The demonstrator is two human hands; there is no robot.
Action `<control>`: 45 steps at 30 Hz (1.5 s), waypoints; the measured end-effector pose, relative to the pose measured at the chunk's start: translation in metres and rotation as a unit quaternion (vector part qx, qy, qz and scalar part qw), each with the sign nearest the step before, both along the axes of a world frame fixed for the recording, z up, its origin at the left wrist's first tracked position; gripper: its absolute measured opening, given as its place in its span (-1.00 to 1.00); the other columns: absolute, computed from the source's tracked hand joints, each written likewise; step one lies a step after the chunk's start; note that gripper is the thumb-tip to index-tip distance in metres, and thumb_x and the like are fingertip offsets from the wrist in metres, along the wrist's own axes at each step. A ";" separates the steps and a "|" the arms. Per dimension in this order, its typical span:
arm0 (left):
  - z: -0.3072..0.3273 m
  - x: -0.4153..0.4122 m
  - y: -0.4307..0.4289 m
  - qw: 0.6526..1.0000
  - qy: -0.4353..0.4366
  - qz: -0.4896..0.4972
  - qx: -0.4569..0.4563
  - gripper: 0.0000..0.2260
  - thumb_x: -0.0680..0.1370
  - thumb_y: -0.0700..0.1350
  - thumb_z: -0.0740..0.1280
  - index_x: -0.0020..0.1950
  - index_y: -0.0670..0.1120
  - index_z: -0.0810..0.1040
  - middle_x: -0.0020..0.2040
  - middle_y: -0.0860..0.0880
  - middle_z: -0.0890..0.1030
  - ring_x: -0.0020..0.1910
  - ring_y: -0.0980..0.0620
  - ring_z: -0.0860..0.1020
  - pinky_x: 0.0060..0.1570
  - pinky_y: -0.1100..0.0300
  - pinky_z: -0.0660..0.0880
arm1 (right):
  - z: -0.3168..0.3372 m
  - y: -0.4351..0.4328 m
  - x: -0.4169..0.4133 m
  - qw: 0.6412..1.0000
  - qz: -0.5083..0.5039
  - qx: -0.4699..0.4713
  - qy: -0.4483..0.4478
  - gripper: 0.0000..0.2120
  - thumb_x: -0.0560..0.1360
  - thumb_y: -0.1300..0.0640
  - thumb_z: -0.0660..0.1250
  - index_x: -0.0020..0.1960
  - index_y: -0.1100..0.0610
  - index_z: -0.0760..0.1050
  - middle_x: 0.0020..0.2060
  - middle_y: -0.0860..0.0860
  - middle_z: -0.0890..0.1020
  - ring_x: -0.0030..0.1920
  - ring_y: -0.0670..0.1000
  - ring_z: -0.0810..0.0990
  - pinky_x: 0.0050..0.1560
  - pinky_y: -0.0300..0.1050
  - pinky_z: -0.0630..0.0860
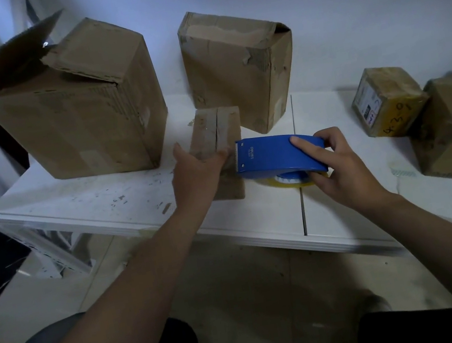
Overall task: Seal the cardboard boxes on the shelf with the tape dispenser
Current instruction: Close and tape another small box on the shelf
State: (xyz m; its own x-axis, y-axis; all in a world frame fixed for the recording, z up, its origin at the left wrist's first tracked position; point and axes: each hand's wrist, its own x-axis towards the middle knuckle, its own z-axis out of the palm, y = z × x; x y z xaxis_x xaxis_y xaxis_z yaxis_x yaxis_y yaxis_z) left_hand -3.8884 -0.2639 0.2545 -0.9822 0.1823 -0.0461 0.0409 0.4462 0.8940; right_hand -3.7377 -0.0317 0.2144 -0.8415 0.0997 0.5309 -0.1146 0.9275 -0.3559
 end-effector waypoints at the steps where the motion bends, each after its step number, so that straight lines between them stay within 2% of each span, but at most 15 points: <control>1: -0.002 -0.002 -0.001 1.000 -0.007 0.013 0.008 -0.11 0.48 0.24 0.44 0.63 -0.05 0.05 0.51 -0.07 0.35 0.44 -0.12 0.39 0.35 -0.08 0.41 | -0.001 0.000 0.000 1.000 0.000 -0.001 -0.001 -0.24 0.46 0.35 0.48 0.55 -0.04 0.32 0.25 0.12 0.34 0.24 0.03 0.38 0.25 -0.14 0.45; 7: -0.005 -0.014 -0.011 0.991 -0.077 0.062 0.089 -0.30 0.54 0.21 0.37 0.57 -0.10 0.28 0.49 -0.09 0.41 0.43 -0.10 0.41 0.39 -0.07 0.40 | -0.002 -0.001 0.000 1.000 0.004 -0.009 0.001 -0.27 0.47 0.35 0.47 0.55 -0.02 0.32 0.24 0.13 0.35 0.23 -0.06 0.35 0.24 -0.14 0.45; 8: -0.005 -0.017 -0.012 0.989 -0.091 0.065 0.101 -0.39 0.54 0.23 0.35 0.49 -0.07 0.41 0.43 -0.08 0.48 0.37 -0.09 0.47 0.35 -0.08 0.44 | -0.002 0.000 -0.001 1.000 0.004 -0.009 0.001 -0.26 0.47 0.35 0.47 0.55 -0.02 0.32 0.25 0.13 0.35 0.23 -0.04 0.36 0.24 -0.13 0.46; 10: -0.006 -0.021 -0.015 0.988 -0.086 0.065 0.112 -0.68 0.58 0.21 0.26 0.09 0.00 0.61 0.17 -0.08 0.62 0.16 -0.07 0.58 0.22 -0.10 0.55 | -0.002 0.000 -0.001 1.000 0.003 -0.010 0.001 -0.26 0.46 0.35 0.47 0.55 -0.02 0.32 0.25 0.14 0.35 0.24 0.01 0.38 0.24 -0.11 0.48; 12: -0.008 -0.025 -0.016 0.993 -0.055 0.057 0.084 -0.71 0.66 0.11 0.15 -0.15 0.04 0.54 0.00 -0.10 0.63 0.04 -0.12 0.60 0.15 -0.14 0.57 | -0.002 -0.001 -0.001 1.000 0.002 -0.007 0.001 -0.26 0.46 0.37 0.47 0.55 -0.01 0.33 0.26 0.15 0.34 0.25 0.05 0.39 0.24 -0.10 0.49; 14: -0.009 -0.026 -0.018 0.999 -0.019 0.039 0.029 -0.66 0.71 0.01 0.08 -0.21 0.00 0.47 -0.04 -0.19 0.59 0.01 -0.23 0.59 0.12 -0.20 0.56 | -0.002 0.000 0.000 1.000 0.000 -0.006 0.002 -0.25 0.45 0.39 0.46 0.55 0.00 0.32 0.27 0.15 0.33 0.26 0.04 0.38 0.23 -0.13 0.48; 16: -0.012 -0.027 -0.020 0.999 0.026 0.025 -0.024 -0.61 0.73 -0.02 0.03 -0.15 -0.13 0.51 -0.07 -0.30 0.58 -0.01 -0.27 0.59 0.06 -0.18 0.53 | -0.001 0.000 0.001 1.000 0.000 -0.007 0.003 -0.25 0.45 0.40 0.45 0.55 -0.01 0.32 0.27 0.15 0.33 0.26 0.03 0.37 0.22 -0.13 0.48; 18: -0.011 -0.027 -0.019 0.997 0.066 0.030 -0.039 -0.59 0.73 0.00 0.00 0.07 -0.19 0.57 0.01 -0.27 0.60 0.07 -0.25 0.59 0.11 -0.16 0.50 | 0.000 0.000 0.001 1.000 0.001 -0.005 0.004 -0.25 0.45 0.39 0.46 0.55 -0.01 0.32 0.26 0.14 0.33 0.25 0.04 0.38 0.21 -0.13 0.49; 20: -0.004 -0.024 -0.014 0.992 0.125 0.016 -0.028 -0.61 0.73 0.04 0.01 0.42 -0.06 0.46 0.35 -0.12 0.55 0.37 -0.11 0.48 0.36 -0.10 0.41 | 0.000 0.000 0.001 1.000 0.004 -0.002 0.003 -0.25 0.46 0.39 0.46 0.55 0.01 0.32 0.26 0.14 0.33 0.25 0.05 0.39 0.22 -0.12 0.49; 22: 0.003 -0.020 -0.008 0.972 0.219 -0.073 -0.036 -0.58 0.72 0.03 0.04 0.58 0.00 0.24 0.55 -0.03 0.34 0.54 -0.02 0.27 0.47 -0.03 0.26 | 0.000 0.000 0.000 1.000 0.008 -0.007 0.002 -0.26 0.46 0.38 0.46 0.55 0.01 0.32 0.25 0.14 0.33 0.25 0.07 0.40 0.23 -0.08 0.52; 25: -0.004 -0.022 -0.002 0.923 0.297 -0.184 -0.163 -0.58 0.73 0.04 0.00 0.58 0.00 0.26 0.59 -0.02 0.26 0.61 -0.04 0.09 0.49 -0.05 0.20 | 0.001 0.000 0.001 1.000 0.011 -0.005 0.001 -0.26 0.46 0.37 0.46 0.55 0.00 0.33 0.24 0.14 0.34 0.23 0.09 0.41 0.19 -0.01 0.56; 28: -0.015 -0.025 -0.004 0.879 0.344 -0.181 -0.275 -0.52 0.71 0.13 -0.08 0.56 -0.01 0.32 0.57 0.05 0.30 0.61 -0.07 0.08 0.50 -0.07 0.20 | 0.005 0.005 0.004 1.000 0.003 -0.001 0.003 -0.26 0.47 0.38 0.44 0.54 -0.03 0.32 0.26 0.14 0.33 0.24 0.09 0.40 0.14 0.08 0.60; 33: -0.016 -0.027 -0.003 0.870 0.355 -0.165 -0.299 -0.43 0.67 0.18 -0.19 0.56 0.02 0.32 0.57 0.08 0.30 0.60 -0.12 0.11 0.45 -0.13 0.28 | 0.016 0.009 0.013 1.000 -0.016 0.020 0.018 -0.26 0.47 0.33 0.43 0.53 -0.14 0.30 0.30 0.13 0.32 0.26 0.11 0.39 -0.01 0.10 0.64; 38: -0.014 -0.028 -0.006 0.859 0.359 -0.188 -0.314 -0.39 0.65 0.18 -0.25 0.58 0.01 0.28 0.58 0.06 0.28 0.61 -0.13 0.09 0.47 -0.12 0.26 | 0.022 0.026 0.028 0.998 -0.041 0.033 0.036 -0.28 0.44 0.37 0.44 0.49 -0.09 0.36 0.27 0.14 0.32 0.21 0.13 0.39 0.01 0.14 0.60; 45: -0.012 -0.025 -0.001 0.863 0.337 -0.173 -0.334 -0.33 0.61 0.35 -0.21 0.59 0.06 0.24 0.60 0.07 0.24 0.61 -0.11 0.07 0.46 -0.29 0.25 | 0.034 0.013 0.031 0.990 -0.077 0.109 -0.039 -0.27 0.45 0.28 0.40 0.54 -0.13 0.31 0.26 0.19 0.34 0.18 0.20 0.43 -0.23 0.09 0.62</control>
